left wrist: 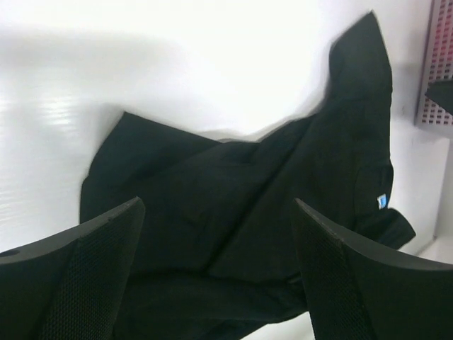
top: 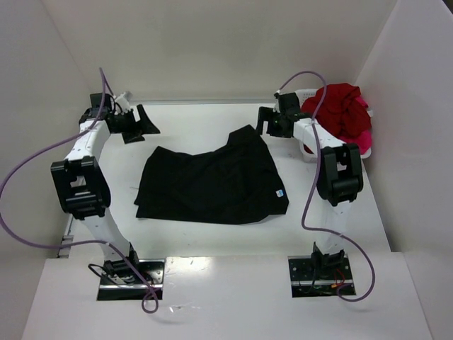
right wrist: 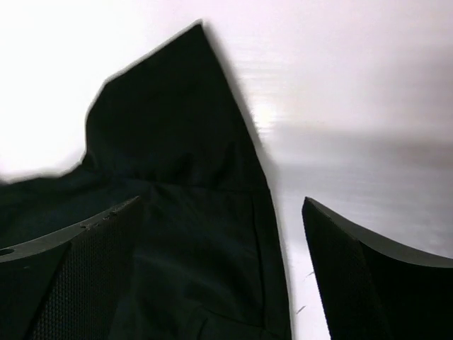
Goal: Fold and stack the t-shirts
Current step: Flatten out the tshirt
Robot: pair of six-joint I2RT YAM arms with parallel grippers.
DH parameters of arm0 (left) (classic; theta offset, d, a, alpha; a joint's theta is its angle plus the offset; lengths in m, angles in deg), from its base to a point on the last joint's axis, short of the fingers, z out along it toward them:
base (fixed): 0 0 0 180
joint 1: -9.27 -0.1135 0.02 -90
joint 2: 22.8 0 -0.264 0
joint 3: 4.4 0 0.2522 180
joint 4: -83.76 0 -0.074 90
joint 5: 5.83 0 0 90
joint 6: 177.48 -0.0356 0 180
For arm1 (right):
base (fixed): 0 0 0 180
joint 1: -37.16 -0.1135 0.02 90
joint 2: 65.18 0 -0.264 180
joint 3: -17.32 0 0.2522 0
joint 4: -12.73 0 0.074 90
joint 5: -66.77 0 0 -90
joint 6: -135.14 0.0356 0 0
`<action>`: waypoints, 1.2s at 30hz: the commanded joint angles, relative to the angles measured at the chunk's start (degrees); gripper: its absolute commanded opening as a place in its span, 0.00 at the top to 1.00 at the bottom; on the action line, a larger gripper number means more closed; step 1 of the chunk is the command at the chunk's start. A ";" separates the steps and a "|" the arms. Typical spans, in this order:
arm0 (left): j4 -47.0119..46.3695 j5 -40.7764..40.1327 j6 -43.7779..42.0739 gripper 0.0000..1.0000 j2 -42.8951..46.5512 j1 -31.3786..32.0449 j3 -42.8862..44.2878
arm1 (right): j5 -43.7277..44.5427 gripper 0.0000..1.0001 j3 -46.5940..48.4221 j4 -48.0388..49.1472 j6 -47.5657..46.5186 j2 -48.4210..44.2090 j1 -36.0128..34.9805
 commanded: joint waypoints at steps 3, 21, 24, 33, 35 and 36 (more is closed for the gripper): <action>-2.55 8.49 -3.82 0.09 -5.48 -1.06 2.15 | -10.08 0.04 7.14 -0.13 -4.81 5.06 -0.40; -2.03 12.98 -5.58 0.09 -10.76 -3.18 4.00 | -6.66 0.08 4.59 0.30 -7.10 9.21 0.74; -2.02 12.98 -6.11 0.09 -10.76 -3.18 4.00 | -7.35 0.10 4.59 0.30 -7.10 10.87 1.27; -1.50 12.45 -6.63 0.09 -10.76 -3.70 4.00 | -9.02 0.27 6.70 -1.63 -7.71 13.78 1.27; -1.50 13.68 -6.63 0.09 -11.37 -4.23 4.00 | -11.74 0.37 6.09 -1.63 -7.71 14.30 1.97; -1.50 14.21 -6.63 0.09 -11.38 -4.23 4.00 | -12.45 0.40 6.09 -1.63 -7.71 14.30 1.97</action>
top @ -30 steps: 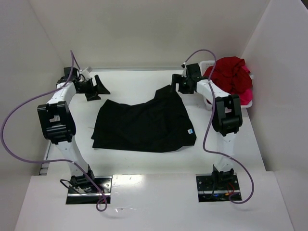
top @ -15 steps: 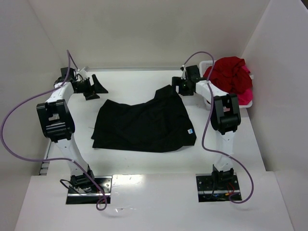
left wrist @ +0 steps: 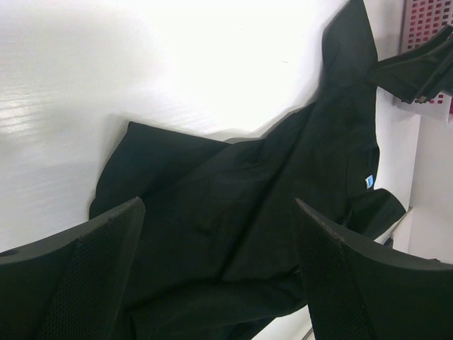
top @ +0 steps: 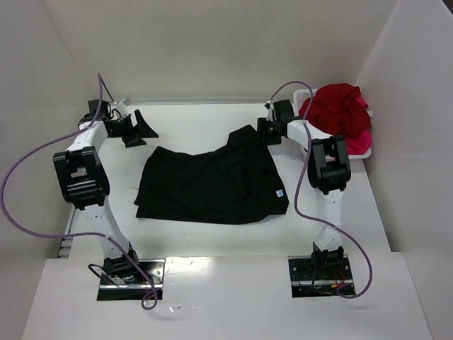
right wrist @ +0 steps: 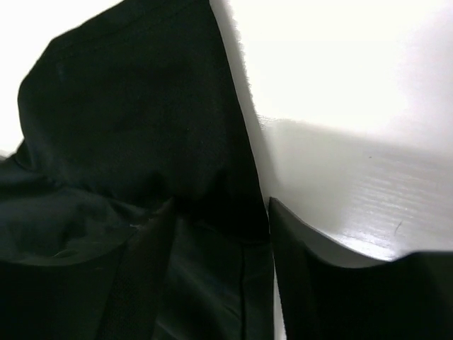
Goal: Fold and stack the t-shirts
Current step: Flatten out the tshirt
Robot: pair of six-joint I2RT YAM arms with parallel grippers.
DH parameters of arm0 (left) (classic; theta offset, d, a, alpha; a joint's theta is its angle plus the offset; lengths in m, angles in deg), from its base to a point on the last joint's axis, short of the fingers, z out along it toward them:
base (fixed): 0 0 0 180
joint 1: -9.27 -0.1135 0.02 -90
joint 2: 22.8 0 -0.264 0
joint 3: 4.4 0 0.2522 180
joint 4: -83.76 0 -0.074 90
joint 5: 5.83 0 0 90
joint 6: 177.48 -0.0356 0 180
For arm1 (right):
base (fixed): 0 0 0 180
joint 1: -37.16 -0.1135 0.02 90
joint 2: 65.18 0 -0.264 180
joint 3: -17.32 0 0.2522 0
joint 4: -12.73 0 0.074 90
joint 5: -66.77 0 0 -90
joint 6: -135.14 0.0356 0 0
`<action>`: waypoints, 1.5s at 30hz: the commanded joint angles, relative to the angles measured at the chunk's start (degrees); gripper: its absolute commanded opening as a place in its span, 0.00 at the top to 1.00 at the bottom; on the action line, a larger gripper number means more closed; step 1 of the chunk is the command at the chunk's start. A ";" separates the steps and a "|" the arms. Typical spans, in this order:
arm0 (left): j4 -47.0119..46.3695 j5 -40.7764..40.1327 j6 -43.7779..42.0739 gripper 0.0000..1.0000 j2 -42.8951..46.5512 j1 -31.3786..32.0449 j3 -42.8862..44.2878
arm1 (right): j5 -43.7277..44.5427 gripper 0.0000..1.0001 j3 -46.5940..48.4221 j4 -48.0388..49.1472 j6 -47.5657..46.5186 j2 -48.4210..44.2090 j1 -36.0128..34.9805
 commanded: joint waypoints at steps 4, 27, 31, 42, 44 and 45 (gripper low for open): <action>-0.51 4.29 -2.13 0.09 -2.22 -1.23 1.59 | -4.85 0.62 0.95 -1.18 -0.65 2.16 0.72; 6.16 -11.09 -5.55 0.09 -12.33 2.19 9.33 | -2.22 0.86 3.15 -2.23 -0.12 0.22 0.72; 6.17 -9.86 -6.17 0.12 -14.18 4.12 9.85 | -2.22 0.86 3.68 -2.76 -0.12 0.75 0.72; 7.31 -8.63 -6.70 0.28 -16.47 5.70 11.70 | -2.22 0.86 3.68 -2.76 -0.12 0.75 0.72; 7.83 -9.15 -6.70 0.33 -16.99 5.70 11.70 | -2.22 0.86 4.20 -2.76 -0.12 0.75 0.72; 7.84 -9.15 -6.70 0.36 -16.99 5.70 11.70 | -2.22 0.86 4.20 -2.76 -0.12 0.75 0.72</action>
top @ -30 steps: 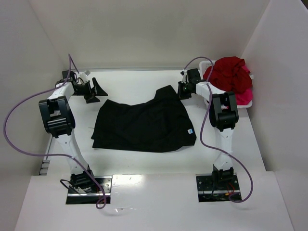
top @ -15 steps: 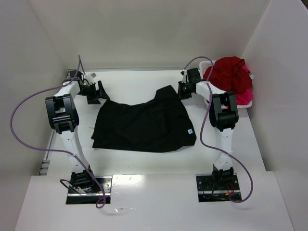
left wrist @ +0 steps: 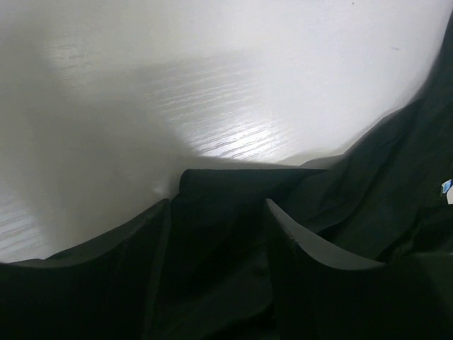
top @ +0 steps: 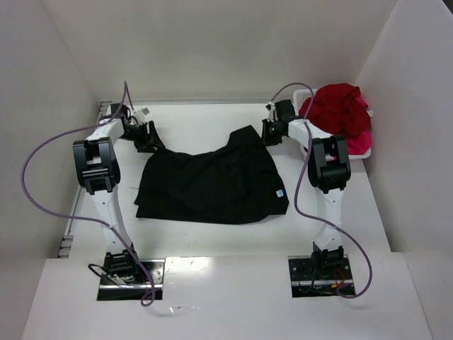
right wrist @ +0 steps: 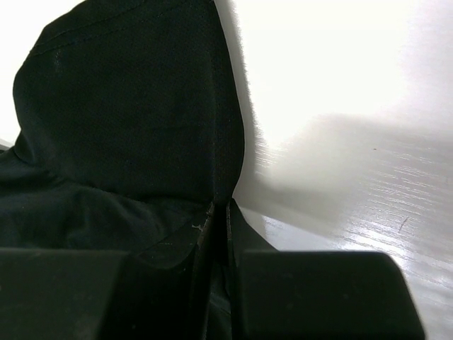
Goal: Fold and stack the t-shirts
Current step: Flatten out the tshirt
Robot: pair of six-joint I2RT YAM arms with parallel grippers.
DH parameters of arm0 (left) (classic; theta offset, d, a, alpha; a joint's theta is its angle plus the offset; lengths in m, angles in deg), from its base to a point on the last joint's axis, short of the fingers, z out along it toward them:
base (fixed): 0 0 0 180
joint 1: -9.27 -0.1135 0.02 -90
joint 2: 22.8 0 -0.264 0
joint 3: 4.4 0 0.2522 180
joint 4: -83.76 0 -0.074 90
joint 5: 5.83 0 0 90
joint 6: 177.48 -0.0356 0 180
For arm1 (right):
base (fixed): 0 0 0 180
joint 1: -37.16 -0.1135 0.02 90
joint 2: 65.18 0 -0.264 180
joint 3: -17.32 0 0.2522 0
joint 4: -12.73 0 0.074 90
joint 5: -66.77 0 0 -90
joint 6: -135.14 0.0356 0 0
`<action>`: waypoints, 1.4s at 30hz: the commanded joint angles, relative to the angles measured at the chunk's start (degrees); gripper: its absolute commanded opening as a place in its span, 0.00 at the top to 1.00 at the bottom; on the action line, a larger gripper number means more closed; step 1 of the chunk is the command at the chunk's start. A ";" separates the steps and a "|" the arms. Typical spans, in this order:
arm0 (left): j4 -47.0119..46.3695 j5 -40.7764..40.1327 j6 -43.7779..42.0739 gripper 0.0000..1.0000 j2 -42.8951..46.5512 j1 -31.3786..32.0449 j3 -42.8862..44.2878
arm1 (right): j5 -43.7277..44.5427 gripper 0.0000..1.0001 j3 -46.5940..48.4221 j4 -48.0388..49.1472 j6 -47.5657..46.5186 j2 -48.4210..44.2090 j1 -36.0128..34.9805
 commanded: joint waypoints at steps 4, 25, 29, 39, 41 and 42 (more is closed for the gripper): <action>1.46 0.20 -1.94 0.48 -3.12 0.63 1.69 | 0.31 0.86 2.94 -0.18 -0.25 0.27 0.13; -4.53 -1.90 8.08 1.00 18.40 -0.95 13.47 | 2.06 0.91 10.76 3.15 3.17 -18.43 0.13; -3.91 -4.80 8.08 1.00 24.47 -0.95 14.00 | 2.68 0.91 10.76 4.91 4.32 -26.26 0.13; -4.97 -7.97 9.75 0.99 38.62 -2.70 9.95 | 4.09 0.91 4.08 8.52 6.42 -44.02 0.13; -4.09 -6.75 10.36 0.99 39.24 -3.32 9.95 | 4.09 0.91 4.08 8.52 6.43 -45.25 0.13; -4.08 -6.74 11.67 0.99 40.11 -3.32 9.95 | 4.09 0.91 4.69 8.52 6.43 -45.87 0.13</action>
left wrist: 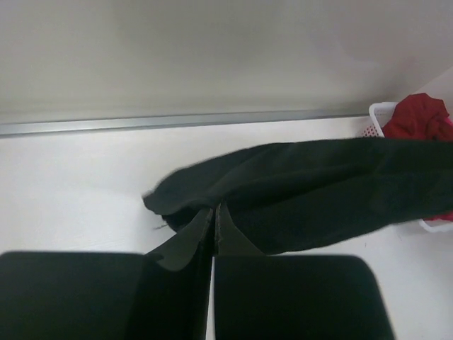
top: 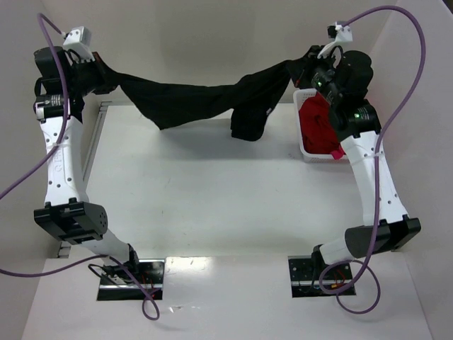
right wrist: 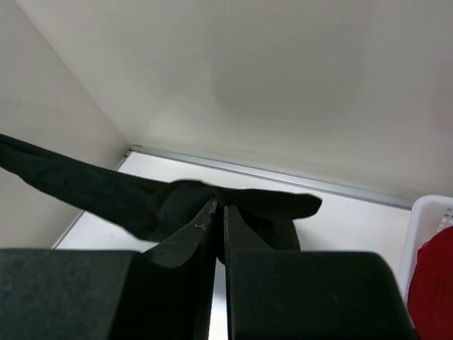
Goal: Fold and stack the t-shirts
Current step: Flatten out the tshirt
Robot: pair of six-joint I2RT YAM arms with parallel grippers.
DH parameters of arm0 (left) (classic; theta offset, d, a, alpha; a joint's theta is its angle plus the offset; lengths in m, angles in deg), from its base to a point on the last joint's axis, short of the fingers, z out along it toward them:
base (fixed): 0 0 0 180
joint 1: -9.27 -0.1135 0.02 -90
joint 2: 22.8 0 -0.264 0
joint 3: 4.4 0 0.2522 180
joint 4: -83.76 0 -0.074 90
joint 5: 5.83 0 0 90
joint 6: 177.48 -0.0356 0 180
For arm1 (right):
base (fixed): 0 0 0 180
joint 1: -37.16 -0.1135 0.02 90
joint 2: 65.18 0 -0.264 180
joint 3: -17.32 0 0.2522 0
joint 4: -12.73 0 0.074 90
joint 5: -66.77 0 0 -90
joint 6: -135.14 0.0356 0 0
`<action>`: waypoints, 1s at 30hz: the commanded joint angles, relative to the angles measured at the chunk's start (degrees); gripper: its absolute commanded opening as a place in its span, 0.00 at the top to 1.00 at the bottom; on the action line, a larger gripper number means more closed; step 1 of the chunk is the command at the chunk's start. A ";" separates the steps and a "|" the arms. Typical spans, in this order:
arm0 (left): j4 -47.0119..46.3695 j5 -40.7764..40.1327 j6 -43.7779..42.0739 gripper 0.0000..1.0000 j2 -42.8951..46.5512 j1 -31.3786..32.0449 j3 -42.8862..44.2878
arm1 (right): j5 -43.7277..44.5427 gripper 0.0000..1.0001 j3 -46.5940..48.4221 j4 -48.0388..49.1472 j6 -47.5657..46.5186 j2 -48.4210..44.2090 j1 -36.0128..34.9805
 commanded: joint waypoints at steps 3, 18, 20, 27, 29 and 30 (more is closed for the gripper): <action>0.46 1.50 3.63 0.99 5.17 -1.60 -1.41 | 0.55 0.91 0.32 1.50 0.22 -3.60 0.13; -2.62 11.79 13.82 1.00 -1.64 -6.51 16.75 | 1.95 0.90 14.63 3.44 -2.32 -1.16 0.13; 1.77 11.79 13.03 1.00 -5.33 -7.22 24.32 | 3.35 0.90 15.18 3.44 -3.04 -1.15 0.13; 1.70 12.05 14.44 1.00 -6.85 -7.84 28.37 | 3.98 0.90 9.56 5.72 -1.54 -2.21 1.98; 2.31 11.35 14.44 1.00 -6.85 -7.84 30.39 | 4.51 0.90 9.56 5.11 -2.25 -2.21 1.98; 3.09 10.83 14.44 1.00 -7.46 -8.36 30.92 | 5.29 0.90 9.56 5.11 -2.77 -2.21 1.98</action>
